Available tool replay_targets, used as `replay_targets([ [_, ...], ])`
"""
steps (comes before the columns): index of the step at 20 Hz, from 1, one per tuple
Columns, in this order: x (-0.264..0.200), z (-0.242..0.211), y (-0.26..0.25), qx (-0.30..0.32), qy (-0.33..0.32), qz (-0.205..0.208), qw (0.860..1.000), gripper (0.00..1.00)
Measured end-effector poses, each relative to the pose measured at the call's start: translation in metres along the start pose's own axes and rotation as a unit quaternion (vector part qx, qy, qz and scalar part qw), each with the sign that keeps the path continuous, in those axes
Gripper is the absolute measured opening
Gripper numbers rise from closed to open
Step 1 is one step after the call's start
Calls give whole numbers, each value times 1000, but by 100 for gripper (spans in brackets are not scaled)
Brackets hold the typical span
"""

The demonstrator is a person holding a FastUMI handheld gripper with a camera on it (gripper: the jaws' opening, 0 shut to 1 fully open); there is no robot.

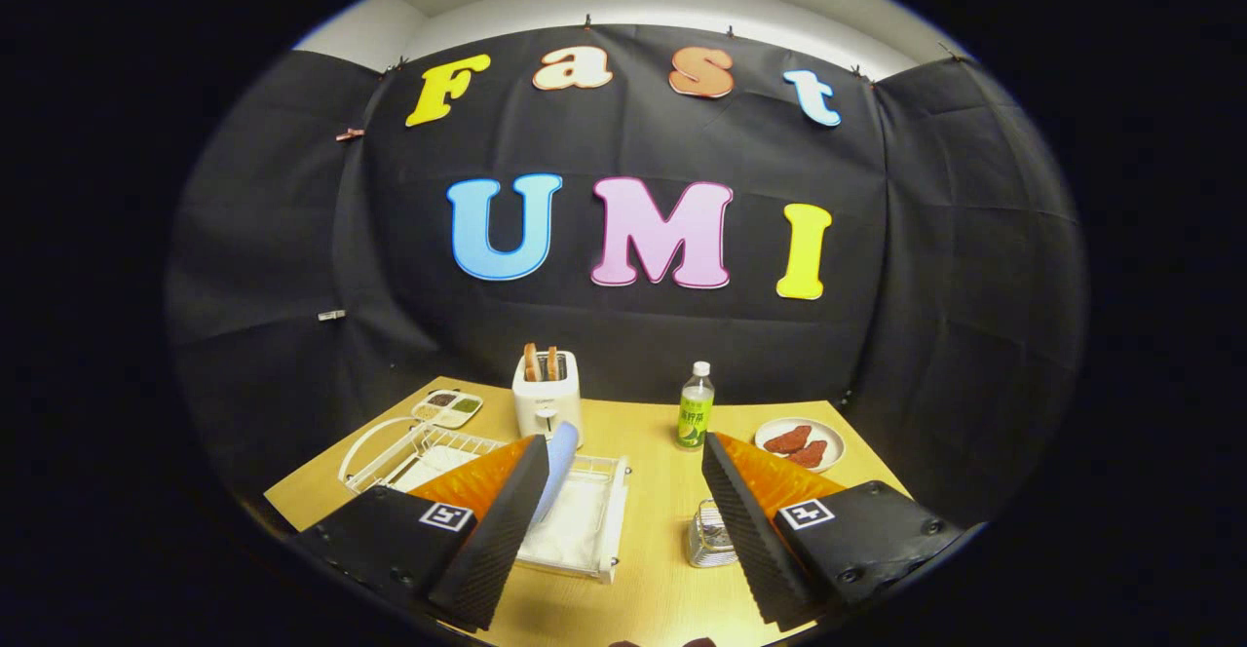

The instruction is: Take the plate from the dish rack, then take the spoon from the basket and place it into the plate.

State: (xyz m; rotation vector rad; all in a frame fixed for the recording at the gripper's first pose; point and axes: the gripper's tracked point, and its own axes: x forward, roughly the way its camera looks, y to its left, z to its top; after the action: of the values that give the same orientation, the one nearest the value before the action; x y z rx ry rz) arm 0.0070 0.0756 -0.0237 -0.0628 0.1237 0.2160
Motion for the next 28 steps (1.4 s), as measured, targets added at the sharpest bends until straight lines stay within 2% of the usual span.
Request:
replay_targets([
  [3, 21, 5, 16, -3, 11, 10, 1000, 98],
  [7, 60, -13, 36, -11, 56, 23, 998, 98],
  [13, 108, -53, 56, -25, 141, 18, 990, 98],
  [19, 154, -91, 63, -8, 214, 2, 977, 95],
  [23, 173, -114, 60, 31, 266, -18, 963, 85],
  [28, 179, -141, 64, 51, 321, -35, 945, 65],
])
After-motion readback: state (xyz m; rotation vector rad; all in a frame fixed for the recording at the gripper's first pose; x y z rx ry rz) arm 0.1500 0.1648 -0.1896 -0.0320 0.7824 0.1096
